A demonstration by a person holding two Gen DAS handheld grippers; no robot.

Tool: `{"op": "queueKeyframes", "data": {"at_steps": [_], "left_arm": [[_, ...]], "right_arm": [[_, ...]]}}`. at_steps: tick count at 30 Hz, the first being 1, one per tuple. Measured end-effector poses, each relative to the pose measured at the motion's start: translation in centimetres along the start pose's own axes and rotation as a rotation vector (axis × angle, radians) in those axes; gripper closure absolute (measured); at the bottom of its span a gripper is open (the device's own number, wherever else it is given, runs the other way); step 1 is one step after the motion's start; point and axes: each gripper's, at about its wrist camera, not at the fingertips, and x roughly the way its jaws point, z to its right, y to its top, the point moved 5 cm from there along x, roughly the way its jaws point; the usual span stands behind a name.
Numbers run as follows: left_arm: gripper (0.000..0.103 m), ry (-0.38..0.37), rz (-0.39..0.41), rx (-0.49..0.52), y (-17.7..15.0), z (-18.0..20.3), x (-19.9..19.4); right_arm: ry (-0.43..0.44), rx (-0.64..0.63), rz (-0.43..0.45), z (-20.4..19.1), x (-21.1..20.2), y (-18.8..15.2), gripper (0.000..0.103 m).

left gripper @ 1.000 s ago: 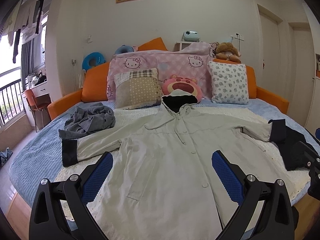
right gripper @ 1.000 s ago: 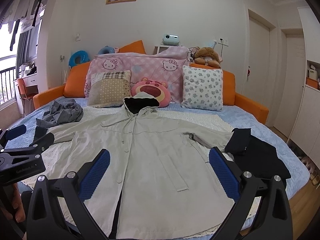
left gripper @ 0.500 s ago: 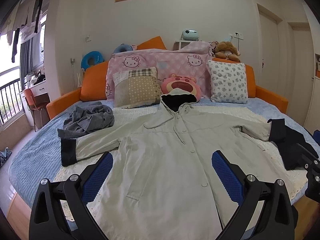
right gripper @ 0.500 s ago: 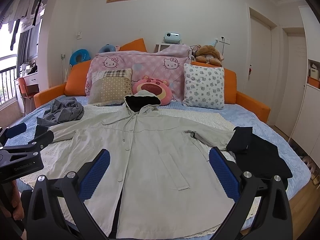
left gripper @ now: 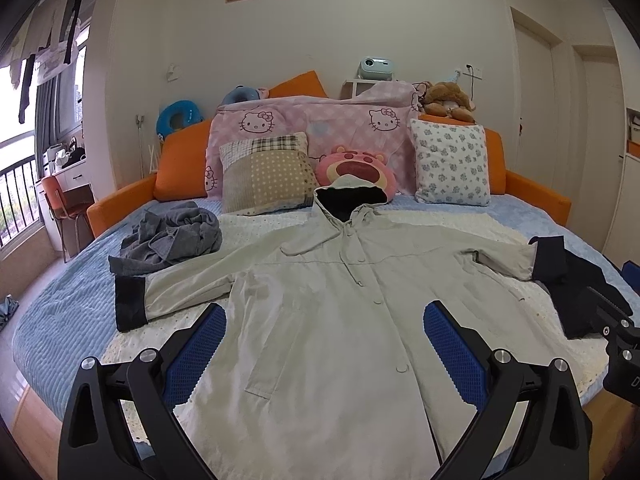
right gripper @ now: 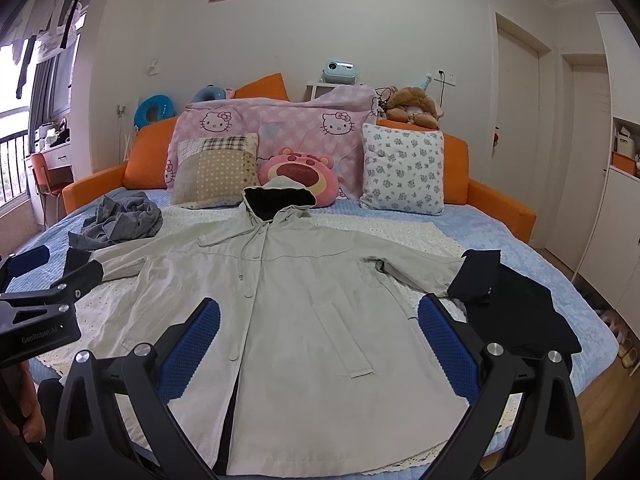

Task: Fold large clothes

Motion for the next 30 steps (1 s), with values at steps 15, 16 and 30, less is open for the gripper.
{"op": "queueKeyframes", "data": {"at_steps": [15,16,30], "left_arm": [[0.003,0.008,-0.003,0.006,-0.5,-0.1,0.4],[0.003,0.008,-0.004,0.007,-0.4,-0.1,0.4],[0.003,-0.043,-0.018,0.007,-0.1,0.8,2.4]], "right_arm": [[-0.001,0.012,-0.016,0.4,0.7,-0.4,0.005],[-0.003,0.014,-0.017,0.4,0.8,-0.4,0.005],[-0.012,0.034,-0.022,1.3,1.6,-0.5,0.005]]}}
